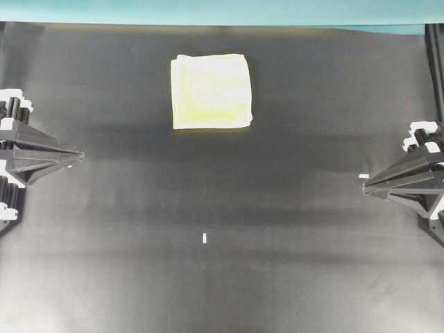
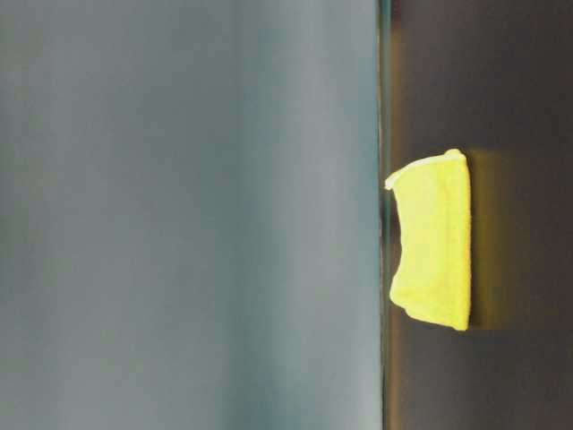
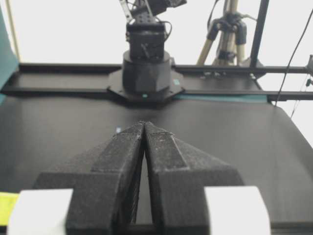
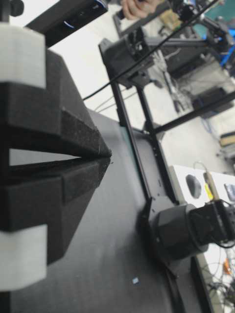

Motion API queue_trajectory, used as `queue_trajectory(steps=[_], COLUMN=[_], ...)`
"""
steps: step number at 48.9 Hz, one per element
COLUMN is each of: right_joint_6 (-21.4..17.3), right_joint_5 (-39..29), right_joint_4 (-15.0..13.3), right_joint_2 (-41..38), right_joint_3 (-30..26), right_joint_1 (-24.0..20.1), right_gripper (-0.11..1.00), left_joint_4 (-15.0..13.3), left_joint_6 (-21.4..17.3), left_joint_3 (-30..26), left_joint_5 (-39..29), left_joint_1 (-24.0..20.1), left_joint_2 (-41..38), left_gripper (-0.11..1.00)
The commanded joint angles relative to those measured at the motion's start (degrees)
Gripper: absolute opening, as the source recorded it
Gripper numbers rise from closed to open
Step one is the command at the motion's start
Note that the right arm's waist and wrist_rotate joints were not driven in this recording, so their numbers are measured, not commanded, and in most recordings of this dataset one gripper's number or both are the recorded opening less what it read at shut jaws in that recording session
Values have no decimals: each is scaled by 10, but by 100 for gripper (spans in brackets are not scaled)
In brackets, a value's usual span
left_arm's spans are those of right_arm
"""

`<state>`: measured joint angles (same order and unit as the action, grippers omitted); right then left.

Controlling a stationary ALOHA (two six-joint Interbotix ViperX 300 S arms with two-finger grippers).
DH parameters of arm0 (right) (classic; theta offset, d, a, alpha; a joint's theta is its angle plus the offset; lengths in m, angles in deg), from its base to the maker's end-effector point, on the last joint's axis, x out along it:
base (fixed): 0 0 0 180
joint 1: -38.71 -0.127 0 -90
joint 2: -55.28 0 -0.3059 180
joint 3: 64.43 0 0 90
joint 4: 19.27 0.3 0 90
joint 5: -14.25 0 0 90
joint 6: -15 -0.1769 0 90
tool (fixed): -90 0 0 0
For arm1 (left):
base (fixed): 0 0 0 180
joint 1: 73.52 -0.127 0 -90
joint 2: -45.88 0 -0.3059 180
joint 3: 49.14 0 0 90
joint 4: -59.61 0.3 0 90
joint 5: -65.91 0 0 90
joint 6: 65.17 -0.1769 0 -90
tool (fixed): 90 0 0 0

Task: Push a yellow cloth with the left arm to wipe the desk.
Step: 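Move the left gripper forward toward the yellow cloth's near edge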

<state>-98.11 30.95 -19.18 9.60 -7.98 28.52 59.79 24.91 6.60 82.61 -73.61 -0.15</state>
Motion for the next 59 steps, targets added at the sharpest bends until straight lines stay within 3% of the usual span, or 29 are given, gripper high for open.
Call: queue_trajectory(steps=[1,4,10,21,32,36,45,49,51,59], right_joint_6=[0,0,0,0,-1,-1,-1,0,0,-1], right_joint_5=[4,2,-15,-38,-49,-51,-54,-55,-56,-61], right_joint_4=[2,2,2,2,2,3,4,5,6,6], right_joint_2=[-6,-5,-5,-4,-4,-4,-4,-4,-5,-5], right_joint_3=[-8,-7,-7,-6,-6,-5,-4,-4,-4,-2], right_joint_1=[0,0,1,0,0,0,0,0,0,0], right_gripper=[3,8,0,0,0,0,0,0,0,0], left_joint_4=[23,23,23,23,23,23,23,23,23,23], left_joint_6=[4,4,4,4,6,10,30,37,38,40], left_joint_3=[-11,-18,-31,-67,-121,-149,-219,-248,-260,-307], left_joint_5=[2,2,3,18,47,67,69,69,69,69], left_joint_1=[-9,-20,-54,-117,-152,-161,-179,-191,-198,-227], left_joint_2=[-15,-38,-93,-216,-346,-406,-509,-549,-569,-644], left_gripper=[6,2,0,0,2,15,68,85,89,86])
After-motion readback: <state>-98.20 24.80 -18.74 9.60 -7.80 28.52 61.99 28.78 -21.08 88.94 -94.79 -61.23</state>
